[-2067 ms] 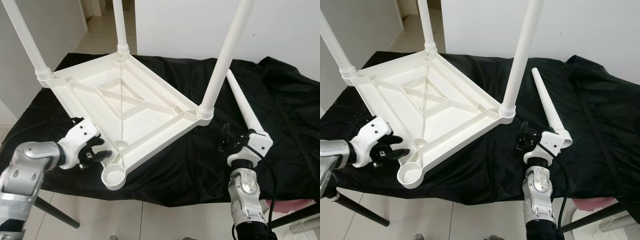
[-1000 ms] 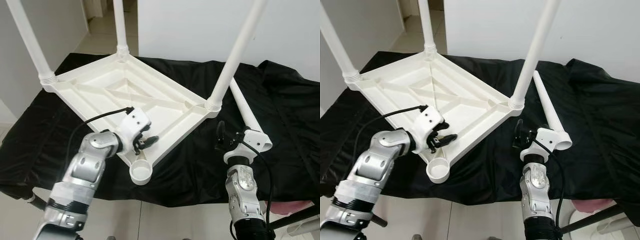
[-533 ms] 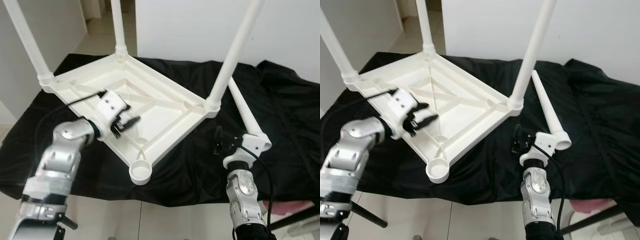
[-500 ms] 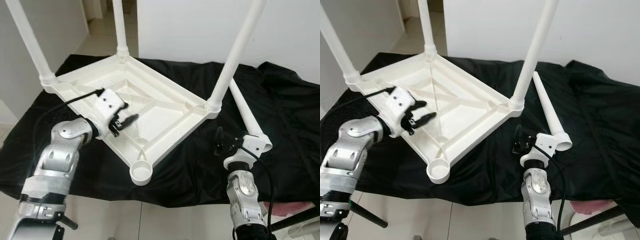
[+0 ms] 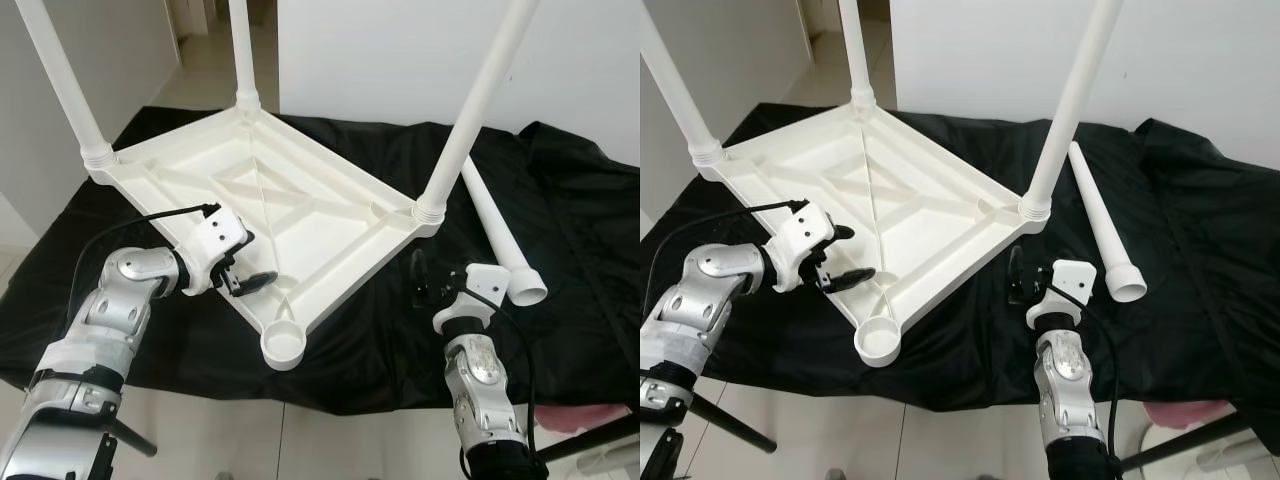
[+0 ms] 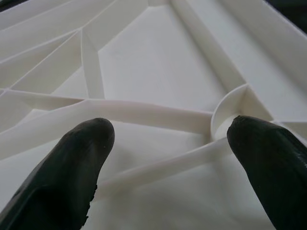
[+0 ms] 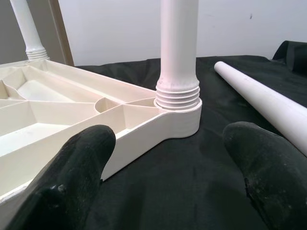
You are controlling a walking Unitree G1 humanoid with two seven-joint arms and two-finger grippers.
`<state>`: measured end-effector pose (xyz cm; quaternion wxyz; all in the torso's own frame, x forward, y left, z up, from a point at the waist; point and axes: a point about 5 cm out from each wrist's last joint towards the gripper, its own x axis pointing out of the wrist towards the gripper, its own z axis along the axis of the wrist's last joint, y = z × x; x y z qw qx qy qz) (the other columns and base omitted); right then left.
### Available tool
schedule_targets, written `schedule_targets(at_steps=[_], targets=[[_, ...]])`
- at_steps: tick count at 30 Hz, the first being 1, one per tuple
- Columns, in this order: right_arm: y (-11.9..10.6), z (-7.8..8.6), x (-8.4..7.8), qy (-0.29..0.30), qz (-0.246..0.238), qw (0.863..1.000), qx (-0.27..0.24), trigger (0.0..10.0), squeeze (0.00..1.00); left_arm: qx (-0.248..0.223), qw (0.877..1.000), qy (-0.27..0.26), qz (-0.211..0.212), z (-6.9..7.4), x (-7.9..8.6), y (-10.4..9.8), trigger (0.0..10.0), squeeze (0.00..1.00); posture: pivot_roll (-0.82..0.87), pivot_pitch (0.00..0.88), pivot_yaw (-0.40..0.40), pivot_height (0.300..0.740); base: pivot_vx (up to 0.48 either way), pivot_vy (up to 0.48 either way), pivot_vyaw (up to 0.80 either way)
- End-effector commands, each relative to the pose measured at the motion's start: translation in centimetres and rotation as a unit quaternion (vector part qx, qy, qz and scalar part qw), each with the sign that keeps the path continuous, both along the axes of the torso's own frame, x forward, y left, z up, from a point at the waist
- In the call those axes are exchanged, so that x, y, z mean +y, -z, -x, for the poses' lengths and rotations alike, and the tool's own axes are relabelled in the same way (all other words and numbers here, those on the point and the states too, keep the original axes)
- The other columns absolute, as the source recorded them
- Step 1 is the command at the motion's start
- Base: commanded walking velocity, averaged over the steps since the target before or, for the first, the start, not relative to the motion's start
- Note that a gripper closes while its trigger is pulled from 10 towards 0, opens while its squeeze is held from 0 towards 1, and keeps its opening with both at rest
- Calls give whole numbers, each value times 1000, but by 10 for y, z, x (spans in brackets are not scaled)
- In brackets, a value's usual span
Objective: Building children table
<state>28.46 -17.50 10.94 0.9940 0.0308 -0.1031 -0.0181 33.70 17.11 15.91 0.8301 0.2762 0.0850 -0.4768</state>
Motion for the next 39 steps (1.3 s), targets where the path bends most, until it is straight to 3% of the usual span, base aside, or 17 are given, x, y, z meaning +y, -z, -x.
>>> schedule_targets(at_steps=[1, 4, 5, 6, 7, 13, 22, 34, 39], targets=[[2, 2, -3, -3, 3, 1000, 7, 10000, 0, 10, 999, 22, -23, -1, 1, 5, 10000, 1000, 1, 0, -10, 740, 0, 0, 0], [3, 3, -3, -4, 5, 1000, 9, 10000, 0, 16, 999, 26, -28, -2, 3, 7, 10000, 1000, -2, 0, -10, 740, 0, 0, 0], [4, 3, -4, -4, 5, 1000, 10, 10000, 0, 18, 998, 31, -43, -2, 3, 11, 10000, 486, -6, 0, -8, 740, 0, 0, 0], [4, 3, -4, -4, 5, 1000, 10, 10000, 0, 18, 998, 31, -43, -2, 3, 11, 10000, 486, -6, 0, -8, 740, 0, 0, 0], [2, 2, -3, -5, 5, 1000, 7, 10000, 0, 25, 996, 40, -76, -4, 5, 19, 10000, 0, -11, 0, -4, 740, 0, 0, 0], [1, 1, -2, -7, 5, 1000, 6, 10000, 0, 29, 994, 42, -93, -8, 6, 21, 10000, 0, -12, 0, -3, 740, 0, 0, 0], [0, -1, 3, -17, 9, 1000, 3, 10000, 0, 39, 986, 51, -156, -23, -1, 23, 10000, 0, -31, 0, 16, 740, 0, 0, 0], [5, 7, 8, -18, 8, 1000, 11, 10000, 0, 57, 977, 63, -193, -25, -7, 31, 10000, 0, -48, 0, 41, 740, 0, 0, 0], [10, 15, 8, -18, 9, 1000, 22, 10000, 0, 72, 973, 96, -198, -23, -17, 34, 10000, 0, -51, 19, 46, 740, 0, 0, 0]])
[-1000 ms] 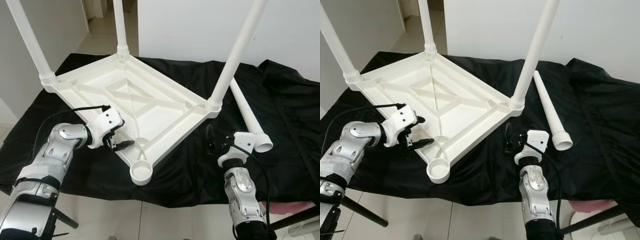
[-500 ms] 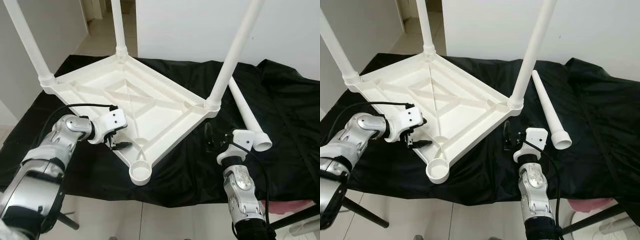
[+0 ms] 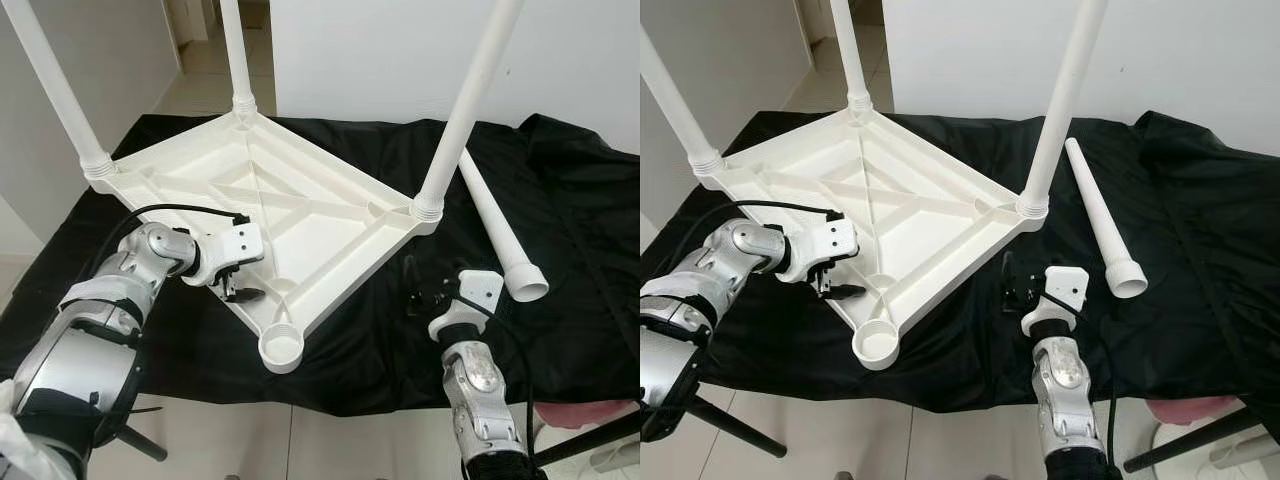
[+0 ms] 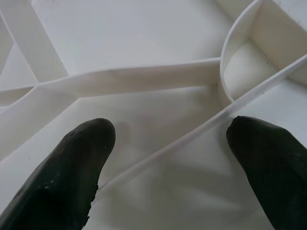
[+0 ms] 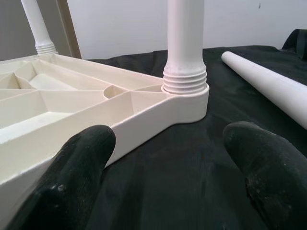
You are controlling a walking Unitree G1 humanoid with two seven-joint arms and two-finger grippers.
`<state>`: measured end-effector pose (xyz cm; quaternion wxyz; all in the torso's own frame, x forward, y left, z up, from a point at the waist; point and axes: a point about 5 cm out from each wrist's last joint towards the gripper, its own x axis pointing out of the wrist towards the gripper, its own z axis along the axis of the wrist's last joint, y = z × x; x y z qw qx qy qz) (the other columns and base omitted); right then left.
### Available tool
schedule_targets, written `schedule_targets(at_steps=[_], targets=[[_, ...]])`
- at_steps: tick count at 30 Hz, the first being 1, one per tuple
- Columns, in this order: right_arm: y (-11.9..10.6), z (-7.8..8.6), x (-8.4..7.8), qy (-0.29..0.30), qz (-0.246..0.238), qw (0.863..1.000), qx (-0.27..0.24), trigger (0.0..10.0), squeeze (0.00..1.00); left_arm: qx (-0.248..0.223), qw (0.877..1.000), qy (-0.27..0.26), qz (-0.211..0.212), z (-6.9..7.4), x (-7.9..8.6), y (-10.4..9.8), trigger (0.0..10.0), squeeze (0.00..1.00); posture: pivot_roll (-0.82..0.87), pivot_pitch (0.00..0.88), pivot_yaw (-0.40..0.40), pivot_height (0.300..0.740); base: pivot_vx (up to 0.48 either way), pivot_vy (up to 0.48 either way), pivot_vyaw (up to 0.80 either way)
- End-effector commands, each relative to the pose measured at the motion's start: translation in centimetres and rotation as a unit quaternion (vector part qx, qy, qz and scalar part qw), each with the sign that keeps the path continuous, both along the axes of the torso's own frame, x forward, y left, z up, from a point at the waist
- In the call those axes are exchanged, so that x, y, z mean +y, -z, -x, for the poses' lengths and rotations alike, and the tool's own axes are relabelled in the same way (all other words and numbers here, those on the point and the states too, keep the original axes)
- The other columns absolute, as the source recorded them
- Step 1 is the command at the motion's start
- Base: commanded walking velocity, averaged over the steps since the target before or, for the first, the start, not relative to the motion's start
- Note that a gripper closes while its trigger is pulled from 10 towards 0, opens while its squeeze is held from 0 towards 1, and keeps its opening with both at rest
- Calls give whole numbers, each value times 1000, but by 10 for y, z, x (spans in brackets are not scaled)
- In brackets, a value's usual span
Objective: Building children table
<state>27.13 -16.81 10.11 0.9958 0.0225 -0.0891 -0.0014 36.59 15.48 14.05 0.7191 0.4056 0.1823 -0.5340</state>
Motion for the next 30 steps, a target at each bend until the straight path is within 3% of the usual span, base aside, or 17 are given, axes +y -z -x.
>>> schedule_targets(at_steps=[1, 2, 3, 4, 5, 6, 7, 12, 21, 30], targets=[[2, 2, 1, -2, 0, 1000, 9, 10000, 0, 34, 999, 12, -18, 6, -2, 16, 9569, 0, -51, 27, 46, 740, 0, 0, 0], [3, 3, 1, -1, 1, 1000, 10, 10000, 0, 39, 999, 16, -14, 7, -3, 15, 8784, 0, -51, 30, 46, 740, 0, 0, 0], [3, 3, 1, -1, 1, 1000, 10, 10000, 0, 39, 999, 16, -14, 7, -3, 15, 8784, 0, -51, 30, 46, 740, 0, 0, 0], [3, 3, 1, -1, 1, 1000, 12, 10000, 0, 45, 999, 19, -10, 7, -5, 16, 4627, 0, -51, 34, 45, 740, 0, 0, 0], [4, 3, 0, 0, 2, 1000, 13, 10000, 0, 51, 998, 24, -7, 8, -6, 16, 3647, 0, -52, 36, 44, 740, 0, 0, 0], [4, 3, 0, 0, 2, 1000, 13, 10000, 0, 51, 998, 24, -7, 8, -6, 16, 3647, 0, -52, 36, 44, 740, 0, 0, 0], [3, 3, 0, 0, 2, 1000, 14, 10000, 0, 55, 998, 29, -4, 9, -7, 16, 0, 0, -52, 42, 43, 740, 0, 0, 0], [3, 3, 0, -3, 4, 1000, 16, 10000, 0, 83, 995, 51, 19, 11, -13, 14, 0, 0, -50, 54, 41, 740, 0, 0, 0], [1, 3, 0, -5, 6, 1000, 18, 10000, 0, 85, 994, 49, 56, 9, -18, 8, 0, 0, -52, 62, 39, 740, 0, 0, 0], [0, 2, 2, -3, 4, 1000, 19, 10000, 0, 97, 985, 98, 107, 18, -38, 13, 0, 0, -49, 63, 38, 740, 0, 0, 0]])
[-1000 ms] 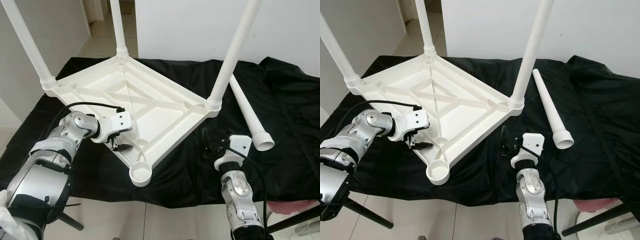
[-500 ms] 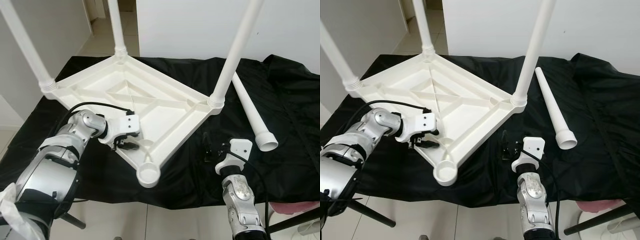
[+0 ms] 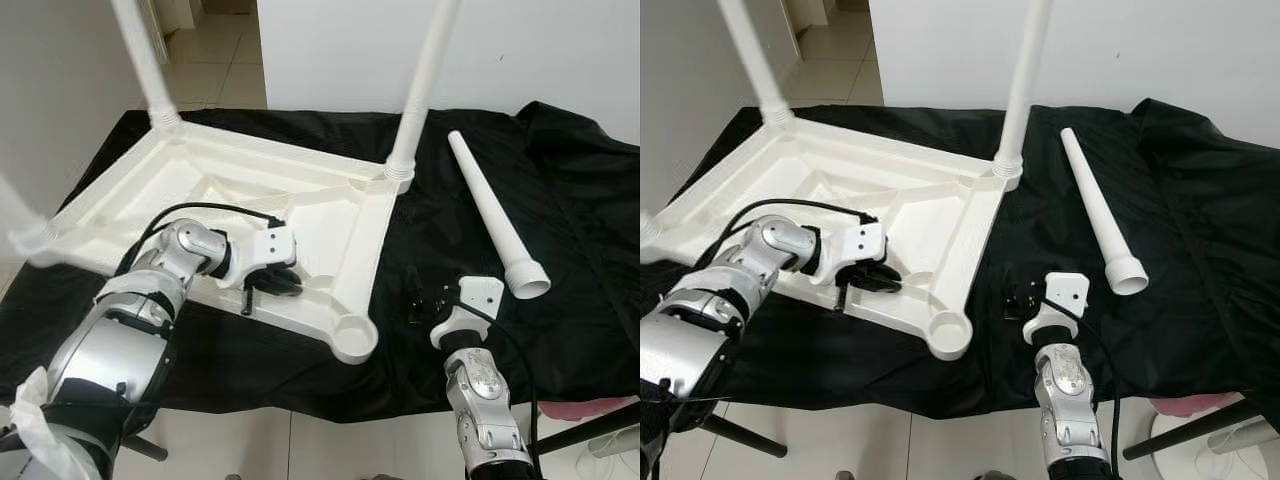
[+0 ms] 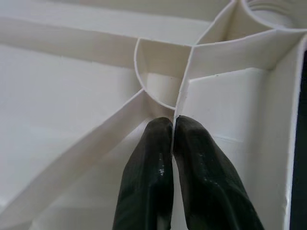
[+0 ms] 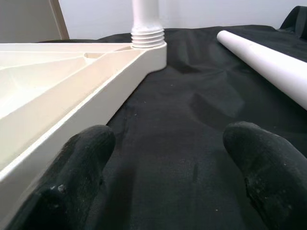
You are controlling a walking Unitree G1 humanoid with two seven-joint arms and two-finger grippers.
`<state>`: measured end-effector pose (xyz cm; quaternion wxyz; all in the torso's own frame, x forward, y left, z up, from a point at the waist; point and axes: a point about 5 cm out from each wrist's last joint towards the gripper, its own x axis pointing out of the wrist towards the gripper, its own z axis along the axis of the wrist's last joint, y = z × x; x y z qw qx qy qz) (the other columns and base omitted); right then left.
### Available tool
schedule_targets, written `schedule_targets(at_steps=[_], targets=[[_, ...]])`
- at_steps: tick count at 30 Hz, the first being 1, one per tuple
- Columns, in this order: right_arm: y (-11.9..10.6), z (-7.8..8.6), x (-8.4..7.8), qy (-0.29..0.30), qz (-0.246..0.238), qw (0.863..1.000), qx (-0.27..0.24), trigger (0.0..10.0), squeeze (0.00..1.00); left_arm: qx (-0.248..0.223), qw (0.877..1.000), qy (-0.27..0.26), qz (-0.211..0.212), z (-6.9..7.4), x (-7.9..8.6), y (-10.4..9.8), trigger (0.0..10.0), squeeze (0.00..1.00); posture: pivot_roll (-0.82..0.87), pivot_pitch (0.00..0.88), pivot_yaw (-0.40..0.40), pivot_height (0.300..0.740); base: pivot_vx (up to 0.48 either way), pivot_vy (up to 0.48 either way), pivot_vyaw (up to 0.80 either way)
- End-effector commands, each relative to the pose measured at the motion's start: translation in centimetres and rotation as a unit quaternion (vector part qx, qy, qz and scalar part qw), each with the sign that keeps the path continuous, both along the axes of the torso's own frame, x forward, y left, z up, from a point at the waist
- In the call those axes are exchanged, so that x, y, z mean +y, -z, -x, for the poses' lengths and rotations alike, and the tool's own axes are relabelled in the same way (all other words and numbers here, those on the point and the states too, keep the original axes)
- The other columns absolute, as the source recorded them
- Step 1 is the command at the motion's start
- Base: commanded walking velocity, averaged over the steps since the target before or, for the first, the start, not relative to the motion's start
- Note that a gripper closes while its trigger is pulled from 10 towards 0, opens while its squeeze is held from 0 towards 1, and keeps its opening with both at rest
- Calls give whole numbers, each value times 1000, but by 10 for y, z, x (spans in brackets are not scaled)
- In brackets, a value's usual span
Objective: Building children table
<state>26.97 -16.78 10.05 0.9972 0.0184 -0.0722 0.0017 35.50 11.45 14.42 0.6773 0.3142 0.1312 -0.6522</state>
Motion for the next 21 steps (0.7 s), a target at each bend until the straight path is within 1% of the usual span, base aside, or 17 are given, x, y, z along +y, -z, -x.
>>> schedule_targets(at_steps=[1, 2, 3, 4, 5, 6, 7, 8, 11, 12, 13, 14, 15, 17, 18, 20, 21], targets=[[0, 0, 1, 1, 0, 1000, 2, 10000, 0, 32, 999, -11, 6, 7, 2, 17, 0, 0, -49, 63, 38, 740, 0, 0, 0], [-1, 0, 2, 2, -3, 1000, 0, 10000, 0, 22, 999, 6, 29, 9, -8, 13, 10000, 0, -48, 62, 39, 740, 0, 0, 0], [-1, 0, 2, 2, -3, 1000, 0, 10000, 0, 22, 999, 6, 29, 9, -8, 13, 10000, 0, -48, 62, 39, 740, 0, 0, 0], [-1, -1, 2, 3, -4, 1000, -1, 10000, 0, 21, 999, 10, 37, 9, -12, 12, 10000, 0, -48, 62, 39, 740, 0, 0, 0], [-2, -2, 3, 5, -9, 1000, -5, 10000, 0, 24, 997, 22, 68, 10, -20, 5, 10000, 106, -42, 60, 38, 740, 0, 0, 0], [-2, -2, 3, 5, -9, 1000, -5, 10000, 0, 24, 997, 22, 68, 10, -20, 5, 10000, 106, -42, 60, 38, 740, 0, 0, 0], [-3, -2, 3, 6, -10, 1000, -7, 10000, 0, 21, 996, 27, 77, 11, -22, 3, 10000, 106, -42, 60, 38, 740, 0, 0, 0], [-4, -2, 4, 7, -11, 1000, -11, 10000, 0, 17, 995, 29, 93, 11, -25, -1, 10000, 1000, -41, 58, 38, 740, 0, 0, 0], [-6, -3, 4, 8, -13, 1000, -18, 10000, 0, 1, 992, 27, 121, 11, -29, -11, 10000, 1000, -38, 54, 34, 740, 0, 0, 0], [-6, -3, 4, 8, -13, 1000, -18, 10000, 0, 1, 992, 27, 121, 11, -29, -11, 10000, 1000, -38, 54, 34, 740, 0, 0, 0], [-7, -4, 4, 7, -13, 1000, -19, 10000, 0, -8, 991, 26, 134, 10, -30, -17, 10000, 404, -38, 54, 34, 740, 0, 0, 0], [-7, -4, 4, 7, -13, 1000, -19, 10000, 0, -8, 991, 26, 134, 10, -30, -17, 10000, 404, -38, 54, 34, 740, 0, 0, 0], [-7, -4, 4, 7, -13, 1000, -20, 10000, 0, -18, 989, 25, 147, 10, -31, -22, 10000, 0, -33, 49, 26, 740, 0, 0, 0], [-9, -6, 3, 9, -14, 1000, -24, 10000, 0, -39, 983, 9, 182, 8, -28, -38, 10000, 0, -28, 46, 23, 740, 0, 0, 0], [-9, -6, 3, 9, -14, 1000, -24, 10000, 0, -39, 983, 9, 182, 8, -28, -38, 10000, 0, -28, 46, 23, 740, 0, 0, 0], [-13, -9, 0, 15, -15, 999, -33, 10000, 0, -63, 972, -36, 222, 3, -24, -51, 10000, 0, -25, 39, 21, 740, 0, 0, 0], [-13, -9, 0, 15, -15, 999, -33, 10000, 0, -63, 972, -36, 222, 3, -24, -51, 10000, 0, -25, 39, 21, 740, 0, 0, 0]])
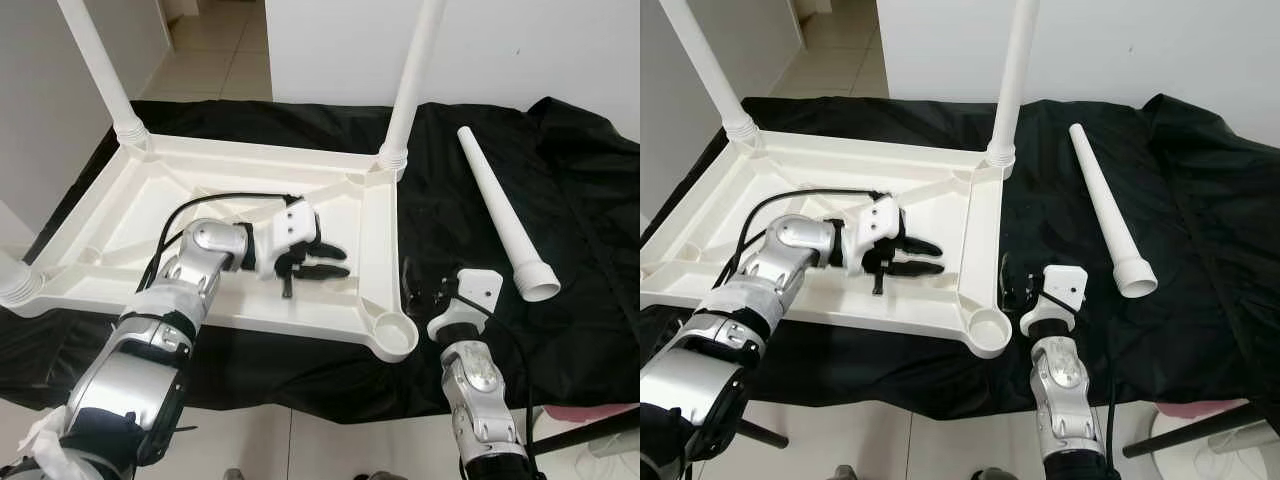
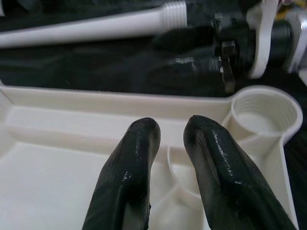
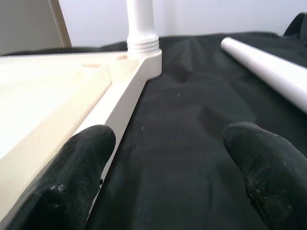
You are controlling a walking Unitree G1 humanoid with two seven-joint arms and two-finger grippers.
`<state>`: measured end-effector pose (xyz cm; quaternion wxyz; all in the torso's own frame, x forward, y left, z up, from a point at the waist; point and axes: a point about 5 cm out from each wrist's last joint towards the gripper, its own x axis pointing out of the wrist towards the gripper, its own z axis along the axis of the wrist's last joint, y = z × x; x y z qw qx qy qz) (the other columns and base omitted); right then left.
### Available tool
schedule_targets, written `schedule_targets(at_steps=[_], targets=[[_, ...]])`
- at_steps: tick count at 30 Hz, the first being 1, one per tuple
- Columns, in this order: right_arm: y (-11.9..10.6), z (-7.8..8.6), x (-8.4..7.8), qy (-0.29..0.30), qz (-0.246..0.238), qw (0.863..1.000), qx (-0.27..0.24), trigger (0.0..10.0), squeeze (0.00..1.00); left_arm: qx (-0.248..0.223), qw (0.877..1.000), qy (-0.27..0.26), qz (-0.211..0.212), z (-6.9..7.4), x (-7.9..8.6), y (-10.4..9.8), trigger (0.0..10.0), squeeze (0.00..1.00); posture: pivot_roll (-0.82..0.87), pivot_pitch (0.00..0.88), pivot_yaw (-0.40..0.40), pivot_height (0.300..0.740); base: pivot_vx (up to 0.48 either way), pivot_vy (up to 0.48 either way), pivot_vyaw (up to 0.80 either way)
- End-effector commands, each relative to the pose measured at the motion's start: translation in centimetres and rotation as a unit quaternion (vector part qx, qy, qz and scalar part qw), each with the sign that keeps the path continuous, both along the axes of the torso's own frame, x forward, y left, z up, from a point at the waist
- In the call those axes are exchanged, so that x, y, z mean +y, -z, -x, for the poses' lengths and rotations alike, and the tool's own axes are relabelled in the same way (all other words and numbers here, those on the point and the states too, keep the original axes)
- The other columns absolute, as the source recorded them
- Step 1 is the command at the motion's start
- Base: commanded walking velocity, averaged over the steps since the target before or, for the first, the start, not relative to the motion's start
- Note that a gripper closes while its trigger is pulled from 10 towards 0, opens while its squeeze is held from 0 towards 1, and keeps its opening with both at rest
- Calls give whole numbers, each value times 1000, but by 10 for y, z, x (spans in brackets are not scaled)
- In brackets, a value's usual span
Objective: Building children table
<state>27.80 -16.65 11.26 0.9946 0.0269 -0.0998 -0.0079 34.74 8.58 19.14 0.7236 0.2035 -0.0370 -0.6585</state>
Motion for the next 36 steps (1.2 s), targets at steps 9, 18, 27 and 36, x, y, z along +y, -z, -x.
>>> schedule_targets(at_steps=[9, 18, 27, 36], targets=[[-14, -8, -11, 38, -9, 999, -32, 10000, 0, -28, 976, -180, 119, -10, 18, -20, 10000, 0, -19, 35, 16, 740, 0, 0, 0], [-23, -19, -32, 103, 22, 994, -37, 10000, 0, -18, 926, -334, 174, -11, 30, -6, 10000, 0, -7, 22, 10, 740, 0, 0, 0], [-31, -24, -62, 164, 29, 985, -34, 10000, 0, -4, 889, -405, 215, -12, 29, -2, 10000, 0, -8, 18, 4, 740, 0, 0, 0], [-31, -24, -66, 173, 31, 984, -33, 10000, 0, 3, 874, -432, 224, -14, 30, -5, 10000, 0, -9, 16, -1, 740, 0, 0, 0]])
